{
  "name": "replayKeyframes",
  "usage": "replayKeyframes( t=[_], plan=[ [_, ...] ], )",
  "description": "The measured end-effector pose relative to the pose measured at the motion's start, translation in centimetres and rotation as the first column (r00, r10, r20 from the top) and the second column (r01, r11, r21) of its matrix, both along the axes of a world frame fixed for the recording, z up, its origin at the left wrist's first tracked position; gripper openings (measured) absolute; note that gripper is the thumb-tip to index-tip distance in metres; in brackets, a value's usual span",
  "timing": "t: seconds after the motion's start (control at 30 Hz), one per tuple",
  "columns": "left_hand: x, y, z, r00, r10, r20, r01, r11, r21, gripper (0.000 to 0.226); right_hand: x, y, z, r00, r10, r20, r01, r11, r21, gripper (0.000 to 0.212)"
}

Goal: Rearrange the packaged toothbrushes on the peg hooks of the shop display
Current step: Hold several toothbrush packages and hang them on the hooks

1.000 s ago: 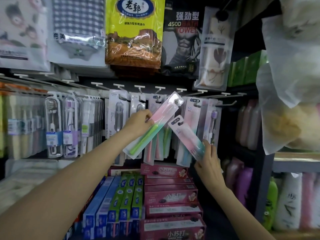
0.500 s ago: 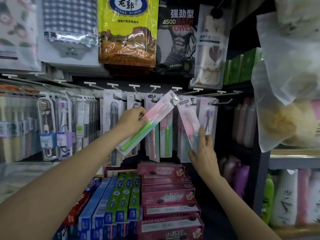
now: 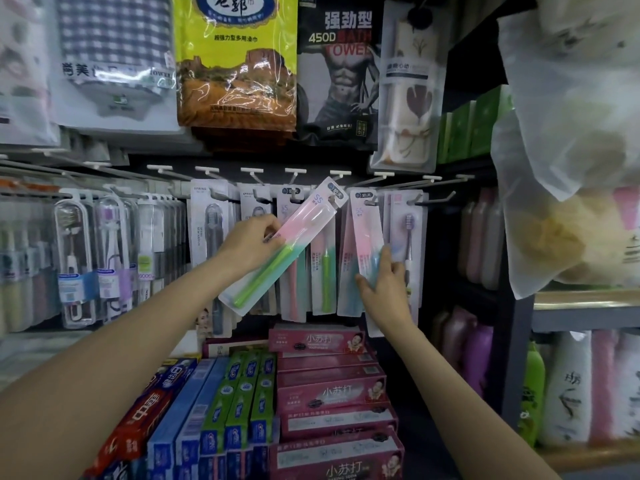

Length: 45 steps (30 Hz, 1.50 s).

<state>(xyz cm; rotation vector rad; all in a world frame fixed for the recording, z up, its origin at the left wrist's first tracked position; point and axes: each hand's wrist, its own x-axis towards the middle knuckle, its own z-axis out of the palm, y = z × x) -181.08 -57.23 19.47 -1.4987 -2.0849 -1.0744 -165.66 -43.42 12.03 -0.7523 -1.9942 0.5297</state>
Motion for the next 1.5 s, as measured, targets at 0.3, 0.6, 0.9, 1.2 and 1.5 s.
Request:
replayKeyframes(
  t=[0.3,0.6,0.9,1.2,1.5],
  plan=[
    [-0.2,0.3,-0.3,1.0,-0.01,0.028,0.009,1.0,0.007,0.012,-2.8,0.7,0.0,0.97,-0.197,0.143,0.188,0.979,0.073,0.079],
    [-0.3,0.1,0.0,1.0,-0.014,-0.007,0.014,1.0,-0.019,0.003,-7.0,0.2,-1.5,0.983,0.174,-0.064,-0.18,0.976,-0.122,0.064],
    [-0.5,0.4,0.1,0.999,-0.011,-0.041,0.01,1.0,-0.027,0.009,-8.0,-1.2,-2.5,0.993,0.101,-0.061,-0.108,0.987,-0.116,0.043],
    [0.0,0.8,-0.9,0.997,-0.072,0.025,0.071,0.997,0.024,0.004,-6.8,-4.3,-6.3,0.935,0.347,-0.079,-0.356,0.916,-0.187,0.052],
    [0.1,1.6,-1.9,0.998,-0.031,0.051,0.03,0.999,0.023,0.004,-4.3,-1.1,-5.4,0.953,0.302,-0.027,-0.299,0.921,-0.25,0.061]
  ],
)
